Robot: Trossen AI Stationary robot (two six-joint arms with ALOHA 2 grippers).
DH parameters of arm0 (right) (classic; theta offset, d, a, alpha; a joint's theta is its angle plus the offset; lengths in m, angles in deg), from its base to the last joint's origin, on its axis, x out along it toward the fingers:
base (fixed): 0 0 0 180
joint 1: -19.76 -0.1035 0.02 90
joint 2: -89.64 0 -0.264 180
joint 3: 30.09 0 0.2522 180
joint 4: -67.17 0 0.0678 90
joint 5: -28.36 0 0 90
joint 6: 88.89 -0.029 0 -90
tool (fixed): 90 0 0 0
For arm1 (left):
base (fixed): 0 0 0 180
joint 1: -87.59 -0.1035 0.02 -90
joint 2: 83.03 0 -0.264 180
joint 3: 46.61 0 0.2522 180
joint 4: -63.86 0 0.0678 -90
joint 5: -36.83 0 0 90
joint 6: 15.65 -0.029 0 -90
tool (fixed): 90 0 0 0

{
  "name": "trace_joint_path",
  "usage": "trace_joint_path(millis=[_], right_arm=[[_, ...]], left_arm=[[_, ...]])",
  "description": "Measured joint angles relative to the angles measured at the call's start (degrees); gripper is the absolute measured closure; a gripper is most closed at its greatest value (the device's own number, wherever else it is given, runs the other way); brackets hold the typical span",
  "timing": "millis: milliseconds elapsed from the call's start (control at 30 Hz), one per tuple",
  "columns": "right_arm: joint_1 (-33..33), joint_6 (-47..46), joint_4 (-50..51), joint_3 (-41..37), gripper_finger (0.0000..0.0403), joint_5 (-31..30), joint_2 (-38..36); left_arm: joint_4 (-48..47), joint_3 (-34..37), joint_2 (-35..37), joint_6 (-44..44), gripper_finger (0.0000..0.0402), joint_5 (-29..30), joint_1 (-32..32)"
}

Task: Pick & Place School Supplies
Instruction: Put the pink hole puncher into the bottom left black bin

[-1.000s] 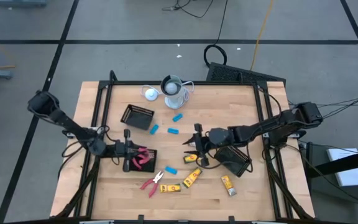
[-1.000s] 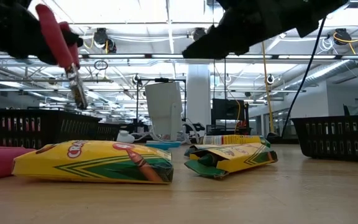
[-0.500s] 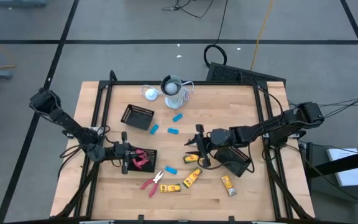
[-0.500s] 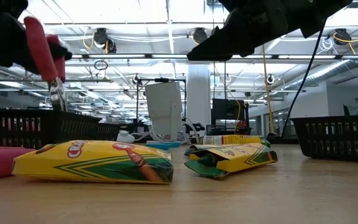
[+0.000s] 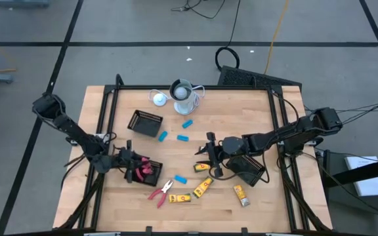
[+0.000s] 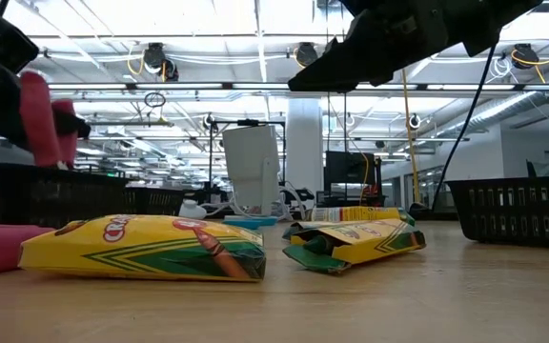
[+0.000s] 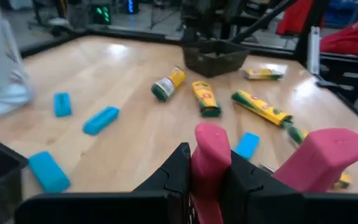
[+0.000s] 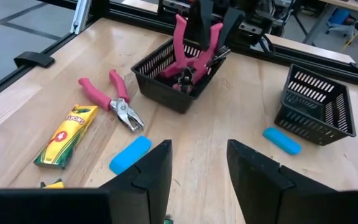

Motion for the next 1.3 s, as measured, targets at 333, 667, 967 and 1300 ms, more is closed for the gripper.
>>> trace_joint_path(millis=[333,667,967,1300], right_arm=[[0.0,0.1,0.0,0.0,0.0259,0.0,0.0],[0.0,-0.2,0.1,0.0,0.0262,0.1,0.0],[-0.8,-2.8,0.1,0.0,0.0253,4.9,1.3],[-3.0,-5.5,8.6,0.1,0.0241,1.5,2.0]], left_arm=[[3.0,0.1,1.2,-6.6,0.0218,0.8,4.0],[6.3,0.1,1.2,-10.6,0.0183,10.9,6.9],[15.1,-2.4,1.2,-24.9,0.0202,11.8,5.6],[-36.5,-21.8,0.8,3.8,0.0179,3.4,4.1]])
